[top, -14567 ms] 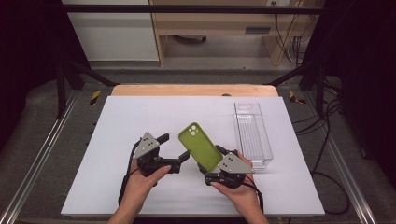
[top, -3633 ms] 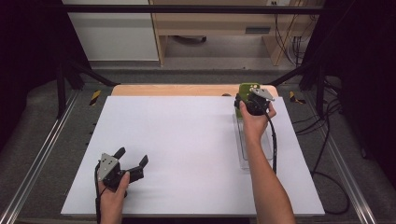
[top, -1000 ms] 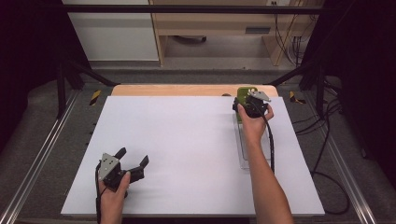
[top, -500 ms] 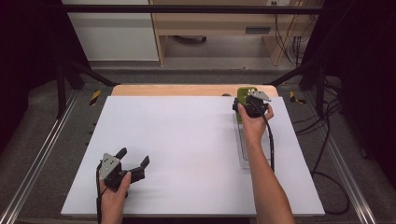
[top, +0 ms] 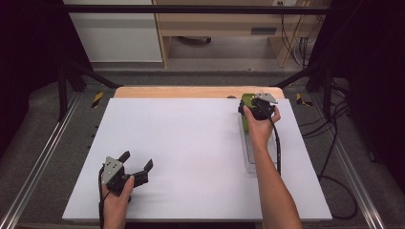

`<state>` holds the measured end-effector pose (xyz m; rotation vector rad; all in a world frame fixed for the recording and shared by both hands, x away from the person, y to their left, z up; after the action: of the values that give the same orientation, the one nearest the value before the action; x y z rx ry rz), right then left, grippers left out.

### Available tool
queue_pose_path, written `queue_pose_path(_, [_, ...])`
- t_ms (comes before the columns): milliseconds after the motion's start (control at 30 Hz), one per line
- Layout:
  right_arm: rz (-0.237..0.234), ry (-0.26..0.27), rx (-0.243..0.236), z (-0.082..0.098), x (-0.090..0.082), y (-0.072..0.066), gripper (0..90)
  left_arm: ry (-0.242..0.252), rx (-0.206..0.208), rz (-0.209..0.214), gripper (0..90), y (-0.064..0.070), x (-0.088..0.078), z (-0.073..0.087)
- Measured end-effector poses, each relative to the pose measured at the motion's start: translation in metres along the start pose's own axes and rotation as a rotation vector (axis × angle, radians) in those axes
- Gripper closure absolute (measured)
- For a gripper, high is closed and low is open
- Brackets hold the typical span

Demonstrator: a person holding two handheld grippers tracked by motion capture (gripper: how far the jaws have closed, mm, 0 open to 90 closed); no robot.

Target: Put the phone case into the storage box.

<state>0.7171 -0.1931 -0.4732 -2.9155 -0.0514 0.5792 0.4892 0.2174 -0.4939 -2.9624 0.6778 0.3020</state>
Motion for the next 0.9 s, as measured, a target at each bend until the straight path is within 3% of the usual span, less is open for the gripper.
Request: queue_pose_path(900, [0.03,0.037,-0.097,-0.014,-0.015,-0.003,10.7,0.003,0.001,-0.005,3.2,-0.001,-0.001,-0.001])
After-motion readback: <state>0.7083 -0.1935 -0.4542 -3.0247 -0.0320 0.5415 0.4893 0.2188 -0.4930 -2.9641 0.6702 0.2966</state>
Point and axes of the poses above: each handheld gripper's, and its own axes: x roughly forward along the jaws, z roughly out of its underside, y roughly to its right, the point moved 8 cm from there along x, roughly forward along the jaws, and after that the axes turned 9 degrees about x, right-handed, at the moved point
